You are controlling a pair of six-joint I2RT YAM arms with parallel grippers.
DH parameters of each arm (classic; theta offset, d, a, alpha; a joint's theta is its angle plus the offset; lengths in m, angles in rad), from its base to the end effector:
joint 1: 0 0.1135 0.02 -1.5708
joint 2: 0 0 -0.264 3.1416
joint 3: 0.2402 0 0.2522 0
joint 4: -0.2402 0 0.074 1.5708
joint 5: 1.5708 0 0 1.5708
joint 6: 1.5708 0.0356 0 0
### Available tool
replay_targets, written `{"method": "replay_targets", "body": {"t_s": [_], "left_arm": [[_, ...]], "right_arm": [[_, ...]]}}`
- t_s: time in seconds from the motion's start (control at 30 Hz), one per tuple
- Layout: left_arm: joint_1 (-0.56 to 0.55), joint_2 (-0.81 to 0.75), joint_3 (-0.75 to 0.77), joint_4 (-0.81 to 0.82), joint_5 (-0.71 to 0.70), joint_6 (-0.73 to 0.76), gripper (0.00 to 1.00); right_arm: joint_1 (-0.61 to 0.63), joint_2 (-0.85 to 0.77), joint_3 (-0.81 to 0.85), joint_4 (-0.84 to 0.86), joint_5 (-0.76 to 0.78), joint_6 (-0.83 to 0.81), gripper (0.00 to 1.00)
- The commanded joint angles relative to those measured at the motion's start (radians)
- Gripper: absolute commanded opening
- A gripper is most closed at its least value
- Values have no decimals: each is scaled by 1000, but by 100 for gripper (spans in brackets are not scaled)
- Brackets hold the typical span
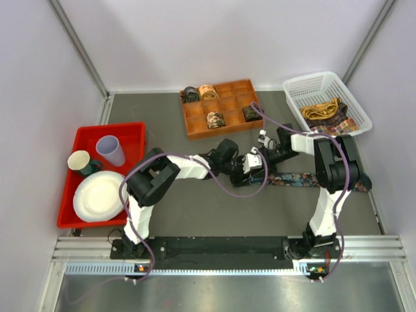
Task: Roll the ties
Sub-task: Roll the tie at the center of the board.
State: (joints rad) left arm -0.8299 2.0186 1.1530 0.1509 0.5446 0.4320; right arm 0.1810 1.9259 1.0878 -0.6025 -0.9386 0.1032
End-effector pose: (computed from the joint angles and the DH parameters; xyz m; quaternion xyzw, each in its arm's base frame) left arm 0.2683 -0.3206 0.1354 0.6071 0.6417 -0.3189 0.3436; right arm 0.3220 0.0881 0.1248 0.0640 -0.8882 -0.4550 0.0065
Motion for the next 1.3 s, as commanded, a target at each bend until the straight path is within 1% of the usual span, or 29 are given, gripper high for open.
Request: {"method": "replay_targets", "body": {"t_s": [0.0,0.03,0.13,0.17,0.2,0.27,0.33,0.37,0.4,0.5,0.53,0.57,0.6,0.63,0.67,0.7,0.73,0.77,0.8,0.83,0.87,0.97,1.0,1.03,1.07,1.2,1.23,1.27], "left_arm": [[87,-7,-97,-93,35,-133,61],[98,-24,-110,-71,47,-160,70],[113,-86,-82,-80,52,-148,75],[118,-115,-73,-91,54,-141,81],[121,-126,-62,-126,31,-127,83],[121,-159,-24,-158,-4,-89,87],[121,-190,-1,-218,-32,-37,88],[121,-231,4,-232,-31,-20,88],[126,-257,-1,-228,-28,-10,99],[147,-383,-80,-82,-6,-27,99],[149,-417,-149,11,27,0,99],[149,-476,-186,48,67,34,99],[149,-497,-223,91,109,68,99],[147,-512,-292,129,142,94,99],[147,-520,-314,195,187,80,99],[147,-518,-312,159,202,92,99],[149,-508,-279,121,225,91,99],[150,-471,-263,54,265,100,99],[150,-450,-254,74,273,91,99],[150,-422,-263,126,287,24,99],[150,-370,-268,169,302,-7,99],[150,-287,-302,324,337,-58,99],[150,-262,-309,436,342,-73,99],[149,-232,-311,479,341,-111,99],[149,-181,-303,513,334,-134,99],[149,-95,-277,590,337,-151,99],[147,-81,-280,651,341,-171,99],[147,-51,-274,657,354,-186,99]], "right_arm": [[32,41,-2,24,142,-39,0],[31,44,-2,24,150,-36,0],[25,54,-2,26,170,-37,0],[26,58,0,23,173,-42,0],[23,59,1,23,172,-46,0],[23,65,0,21,170,-56,0],[23,71,3,15,161,-66,0],[23,71,0,15,155,-71,0],[23,71,0,17,152,-74,0],[23,61,-3,12,153,-91,0],[23,58,-3,6,158,-100,0],[23,51,0,6,159,-99,0],[23,48,1,3,159,-97,0],[21,47,3,1,161,-99,0],[23,45,4,0,159,-99,0],[23,44,4,1,159,-99,0],[23,47,1,3,158,-99,0],[23,48,0,7,153,-97,0],[23,53,-2,9,152,-97,0],[23,56,-3,9,153,-91,0],[23,58,-3,9,155,-89,0],[18,71,1,0,182,-71,0],[15,77,6,-8,191,-68,0],[12,93,11,-14,216,-53,0],[6,100,20,-19,222,-45,0],[2,117,32,-39,268,-27,0],[3,120,32,-43,280,-23,0],[3,123,40,-48,287,-22,0]]}}
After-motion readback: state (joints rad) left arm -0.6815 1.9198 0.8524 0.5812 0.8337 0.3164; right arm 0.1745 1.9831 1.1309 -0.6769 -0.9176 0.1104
